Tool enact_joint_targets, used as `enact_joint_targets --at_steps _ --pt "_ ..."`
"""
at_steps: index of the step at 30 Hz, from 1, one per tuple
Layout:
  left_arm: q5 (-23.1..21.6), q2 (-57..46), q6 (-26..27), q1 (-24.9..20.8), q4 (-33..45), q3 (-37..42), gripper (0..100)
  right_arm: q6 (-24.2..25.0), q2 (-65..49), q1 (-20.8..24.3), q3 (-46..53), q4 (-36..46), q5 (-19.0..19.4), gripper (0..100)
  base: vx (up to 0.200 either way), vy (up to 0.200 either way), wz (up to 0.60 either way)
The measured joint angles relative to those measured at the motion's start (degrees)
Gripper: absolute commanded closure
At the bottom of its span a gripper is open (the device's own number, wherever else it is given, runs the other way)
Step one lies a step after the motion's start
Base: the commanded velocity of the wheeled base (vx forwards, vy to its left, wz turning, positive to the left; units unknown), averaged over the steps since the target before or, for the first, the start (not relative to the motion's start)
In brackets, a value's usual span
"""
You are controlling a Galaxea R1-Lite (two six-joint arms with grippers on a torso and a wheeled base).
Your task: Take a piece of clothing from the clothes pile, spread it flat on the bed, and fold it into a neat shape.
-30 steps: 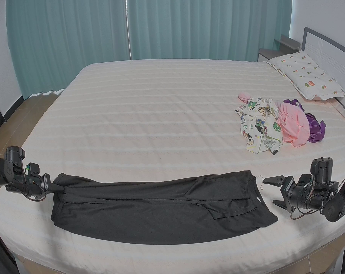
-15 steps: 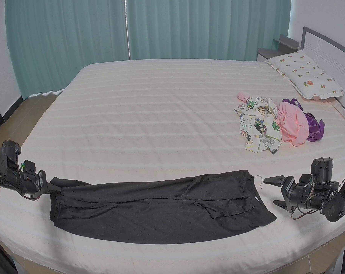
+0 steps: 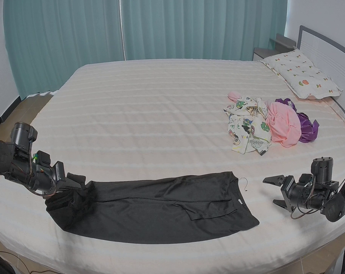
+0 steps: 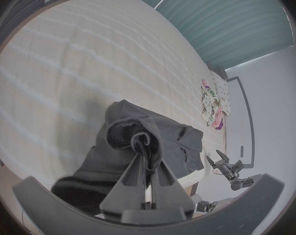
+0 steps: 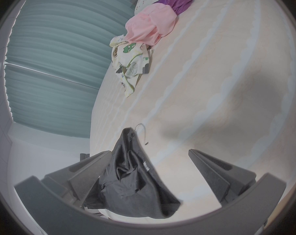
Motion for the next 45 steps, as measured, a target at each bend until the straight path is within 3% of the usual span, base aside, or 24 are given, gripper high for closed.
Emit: enact_joint_targets --at_steps 12,20,26,33,42,43,45 --pt "8.5 -2.5 -16.0 -17.6 -0.4 -4.2 100 0.0 -0.1 0.0 0.0 -0.1 0.0 0 0.000 -0.200 0.00" --pt "10.6 1.7 -20.9 -25.2 -0.7 -9.9 100 0.0 -0.3 -0.1 -0.1 -0.1 0.0 0 0.000 -0.200 0.00" --pt "10.9 4.8 -21.6 -27.9 -1.0 -12.3 100 -0.1 -0.3 -0.1 -0.2 -0.1 0.0 0 0.000 -0.200 0.00" --pt "10.9 8.9 -22.2 -28.6 -1.9 -14.8 100 -0.1 -0.3 -0.1 -0.1 -0.9 -0.1 0 0.000 0.000 0.00" --pt "14.5 13.9 -25.9 -29.8 -9.7 -15.8 100 0.0 -0.3 0.1 0.1 -2.0 -0.1 0 0.000 0.000 0.00" --pt "14.8 14.3 -26.3 -29.9 -10.1 -15.8 0 0.0 -0.3 0.1 0.1 -2.0 -0.1 0 0.000 0.000 0.00" --pt "15.0 15.1 -27.1 -30.4 -10.4 -15.9 0 0.1 -0.3 0.0 0.1 -2.0 -0.1 0 0.000 0.000 0.00"
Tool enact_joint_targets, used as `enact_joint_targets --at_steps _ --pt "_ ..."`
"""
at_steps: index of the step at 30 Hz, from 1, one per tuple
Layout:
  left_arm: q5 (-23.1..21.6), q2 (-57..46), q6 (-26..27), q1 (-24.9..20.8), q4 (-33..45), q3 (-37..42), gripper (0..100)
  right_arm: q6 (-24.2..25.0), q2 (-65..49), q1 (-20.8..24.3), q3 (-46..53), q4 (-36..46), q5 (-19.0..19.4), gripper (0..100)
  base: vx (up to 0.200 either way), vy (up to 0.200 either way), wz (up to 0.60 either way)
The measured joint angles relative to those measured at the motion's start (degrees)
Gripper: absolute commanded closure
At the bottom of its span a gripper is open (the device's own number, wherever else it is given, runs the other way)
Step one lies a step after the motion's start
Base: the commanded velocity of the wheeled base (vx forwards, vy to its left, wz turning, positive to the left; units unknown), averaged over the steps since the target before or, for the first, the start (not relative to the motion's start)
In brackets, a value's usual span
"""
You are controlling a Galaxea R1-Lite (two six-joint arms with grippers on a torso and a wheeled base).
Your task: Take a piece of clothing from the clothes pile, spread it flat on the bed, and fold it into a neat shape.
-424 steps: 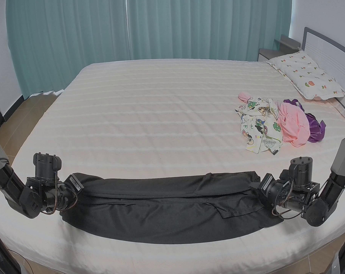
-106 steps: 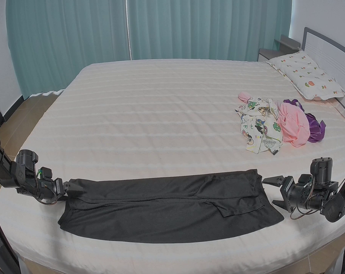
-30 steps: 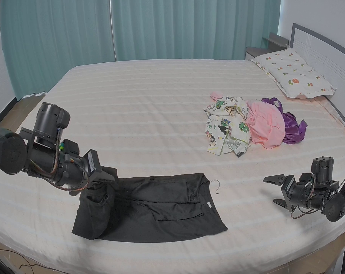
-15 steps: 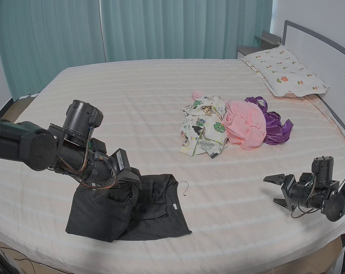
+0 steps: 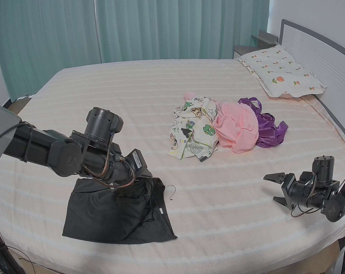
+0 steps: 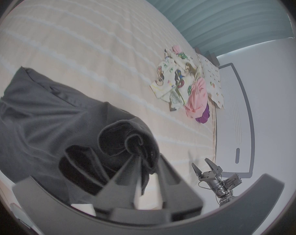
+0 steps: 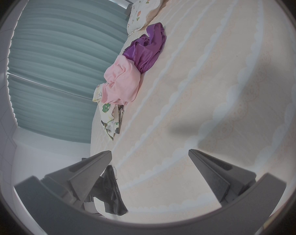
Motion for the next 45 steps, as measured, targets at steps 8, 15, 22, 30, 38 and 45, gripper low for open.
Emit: enact_joint_targets --at_steps 8,15,22,30,38,45 --pt "-0.3 1.1 -5.4 -1.4 -0.8 -1.8 0 -0.1 0.0 0.0 0.1 0.0 0.0 0 0.000 0.000 0.00" --pt "-0.2 -0.4 -7.5 -1.4 -1.7 -0.9 0 -0.1 0.0 0.0 0.5 0.0 0.0 0 -0.029 0.000 0.00" --pt "-0.3 -4.5 -7.9 0.7 -1.9 6.8 0 -0.1 0.0 0.4 0.7 -0.1 0.0 0 -0.143 0.000 0.00" --pt "-0.2 -10.7 -8.0 5.1 -3.1 16.2 0 -0.2 -1.0 2.8 0.7 0.0 -0.4 0 0.000 0.000 0.00" --pt "-0.5 -13.0 -8.3 10.0 -3.6 18.8 0 -0.6 -1.6 9.7 -4.3 3.2 -6.0 0 0.000 0.075 0.00" --pt "-3.2 -13.4 -10.6 13.5 -4.5 19.6 0 -0.8 -0.7 14.4 -10.6 10.8 -9.6 0 0.000 0.200 0.00"
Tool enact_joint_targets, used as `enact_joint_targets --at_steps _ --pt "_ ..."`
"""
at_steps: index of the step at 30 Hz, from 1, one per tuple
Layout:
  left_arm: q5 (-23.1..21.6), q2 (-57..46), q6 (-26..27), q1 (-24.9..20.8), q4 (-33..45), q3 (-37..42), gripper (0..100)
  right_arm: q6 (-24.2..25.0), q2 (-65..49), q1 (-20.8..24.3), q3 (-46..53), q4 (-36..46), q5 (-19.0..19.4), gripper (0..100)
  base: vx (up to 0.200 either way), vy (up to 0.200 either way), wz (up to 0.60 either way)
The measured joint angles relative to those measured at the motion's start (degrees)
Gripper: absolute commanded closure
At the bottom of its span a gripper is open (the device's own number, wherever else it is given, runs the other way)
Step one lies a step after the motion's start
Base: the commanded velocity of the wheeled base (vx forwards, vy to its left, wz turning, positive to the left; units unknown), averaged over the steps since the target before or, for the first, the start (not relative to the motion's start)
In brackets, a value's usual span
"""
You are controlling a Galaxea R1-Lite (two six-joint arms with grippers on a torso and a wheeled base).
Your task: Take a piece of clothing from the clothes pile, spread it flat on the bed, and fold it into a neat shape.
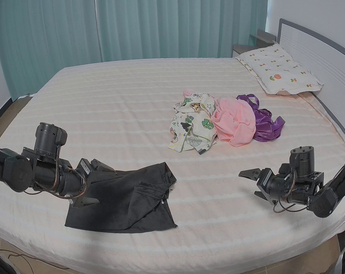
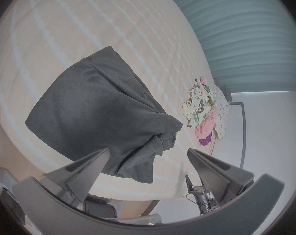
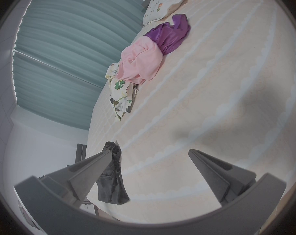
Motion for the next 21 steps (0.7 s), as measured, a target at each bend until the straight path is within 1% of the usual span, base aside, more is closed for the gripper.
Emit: enact_joint_targets --at_steps 2,7,9,14,20,21 --pt "-1.2 -0.1 -0.5 0.9 -0.4 0.3 0 -0.1 0.2 1.5 -2.4 2.3 -1.3 0 0.000 0.200 0.00" --pt "-2.3 -0.3 -1.1 2.2 -0.7 1.4 0 -0.7 1.0 4.3 -7.5 7.3 -4.1 0 0.000 0.200 0.00" --pt "-2.6 -0.3 -1.2 2.5 -0.9 1.8 0 -1.5 1.5 5.4 -10.1 10.1 -5.7 0 0.000 0.200 0.00" --pt "-4.3 -0.4 -1.2 3.5 -2.6 2.8 0 -3.0 3.0 7.5 -15.3 13.9 -8.6 0 0.000 0.200 0.00" --pt "-5.2 -0.4 -1.1 4.7 -3.8 3.4 0 -5.1 4.3 9.8 -21.8 22.2 -12.2 0 0.000 0.200 0.00" --pt "-5.3 -0.4 -1.1 4.9 -3.9 3.5 0 -5.7 4.6 10.2 -23.0 23.3 -13.2 0 0.000 0.000 0.00"
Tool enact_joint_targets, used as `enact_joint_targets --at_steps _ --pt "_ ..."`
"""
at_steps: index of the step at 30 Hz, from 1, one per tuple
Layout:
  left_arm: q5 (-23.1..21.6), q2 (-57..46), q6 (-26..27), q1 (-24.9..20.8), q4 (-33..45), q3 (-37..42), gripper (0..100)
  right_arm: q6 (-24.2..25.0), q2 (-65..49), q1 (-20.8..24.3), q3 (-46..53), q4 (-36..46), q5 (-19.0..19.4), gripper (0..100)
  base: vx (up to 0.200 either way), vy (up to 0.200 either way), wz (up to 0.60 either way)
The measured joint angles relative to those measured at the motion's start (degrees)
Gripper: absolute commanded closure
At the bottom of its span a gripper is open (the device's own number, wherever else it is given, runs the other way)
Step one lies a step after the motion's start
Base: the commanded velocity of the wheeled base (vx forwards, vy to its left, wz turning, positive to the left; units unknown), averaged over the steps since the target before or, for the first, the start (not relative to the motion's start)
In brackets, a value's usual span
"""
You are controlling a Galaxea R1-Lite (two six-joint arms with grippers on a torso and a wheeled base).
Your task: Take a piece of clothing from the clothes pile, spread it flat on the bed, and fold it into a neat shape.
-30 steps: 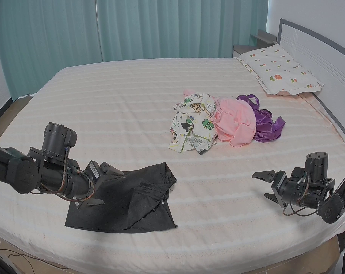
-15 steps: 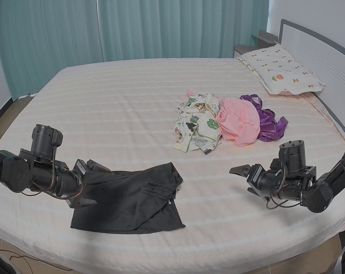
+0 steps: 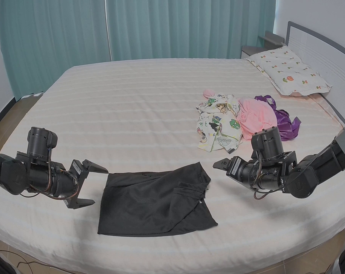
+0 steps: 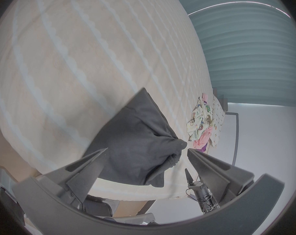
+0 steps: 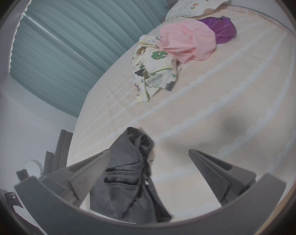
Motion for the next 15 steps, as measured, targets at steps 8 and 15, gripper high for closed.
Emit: enact_joint_targets --at_steps 8,15 --pt "-0.2 0.0 0.2 0.6 -0.2 0.4 0 -4.7 2.7 5.2 -7.5 7.0 -6.5 0 0.000 0.000 0.00" --pt "-0.2 0.0 0.3 0.6 -0.3 1.0 0 -9.9 7.1 9.0 -11.4 8.9 -12.0 0 0.000 0.000 0.00"
